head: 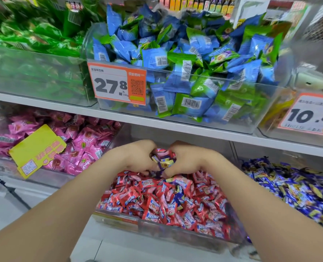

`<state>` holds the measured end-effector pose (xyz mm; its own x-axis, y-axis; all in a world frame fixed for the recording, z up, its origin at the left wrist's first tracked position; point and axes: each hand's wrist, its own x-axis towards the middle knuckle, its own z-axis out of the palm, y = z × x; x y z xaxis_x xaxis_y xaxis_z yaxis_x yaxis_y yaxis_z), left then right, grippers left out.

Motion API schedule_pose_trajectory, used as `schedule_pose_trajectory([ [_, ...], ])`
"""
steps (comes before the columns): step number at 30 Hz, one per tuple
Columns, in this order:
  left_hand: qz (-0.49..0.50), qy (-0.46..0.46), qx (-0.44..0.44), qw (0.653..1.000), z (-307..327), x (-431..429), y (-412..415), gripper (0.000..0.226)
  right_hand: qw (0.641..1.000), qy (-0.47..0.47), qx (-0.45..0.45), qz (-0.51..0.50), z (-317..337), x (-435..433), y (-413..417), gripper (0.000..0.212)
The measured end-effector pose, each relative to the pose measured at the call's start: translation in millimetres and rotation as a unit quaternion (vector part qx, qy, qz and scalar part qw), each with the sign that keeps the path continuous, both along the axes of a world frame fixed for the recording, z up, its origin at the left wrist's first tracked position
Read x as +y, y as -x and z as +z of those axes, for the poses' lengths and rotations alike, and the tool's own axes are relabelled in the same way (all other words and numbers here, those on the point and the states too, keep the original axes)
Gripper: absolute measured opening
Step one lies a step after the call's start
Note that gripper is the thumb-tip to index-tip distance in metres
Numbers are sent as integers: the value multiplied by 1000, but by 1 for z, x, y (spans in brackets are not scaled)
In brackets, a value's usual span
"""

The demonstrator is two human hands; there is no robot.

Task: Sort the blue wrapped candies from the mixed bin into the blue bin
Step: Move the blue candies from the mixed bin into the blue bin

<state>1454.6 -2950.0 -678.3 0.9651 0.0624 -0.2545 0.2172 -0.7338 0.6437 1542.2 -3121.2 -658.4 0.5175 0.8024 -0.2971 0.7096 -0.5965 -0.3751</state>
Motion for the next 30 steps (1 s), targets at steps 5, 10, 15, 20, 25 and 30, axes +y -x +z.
schedule_pose_trajectory([
  [5, -66, -23, -28, 997, 20, -24, 29, 22, 1000, 1, -6, -1, 18, -46, 19, 26],
  [10, -98, -149, 49, 983, 26, -41, 48, 35, 1000, 19, -18, -14, 22, -79, 37, 38],
  [15, -51, -129, 4, 990, 28, -52, 49, 15, 998, 8, -58, -13, 23, -93, 43, 55],
  [20, -34, -140, -13, 989, 25, -51, 49, 38, 997, -8, -56, -45, 30, -104, 42, 49],
  [25, -52, -39, -18, 998, 30, -58, 47, 24, 999, 8, -16, -31, 32, -111, 42, 44],
  [30, -123, -71, -72, 987, 23, -67, 44, 9, 999, -26, -2, -38, 30, -113, 45, 32],
])
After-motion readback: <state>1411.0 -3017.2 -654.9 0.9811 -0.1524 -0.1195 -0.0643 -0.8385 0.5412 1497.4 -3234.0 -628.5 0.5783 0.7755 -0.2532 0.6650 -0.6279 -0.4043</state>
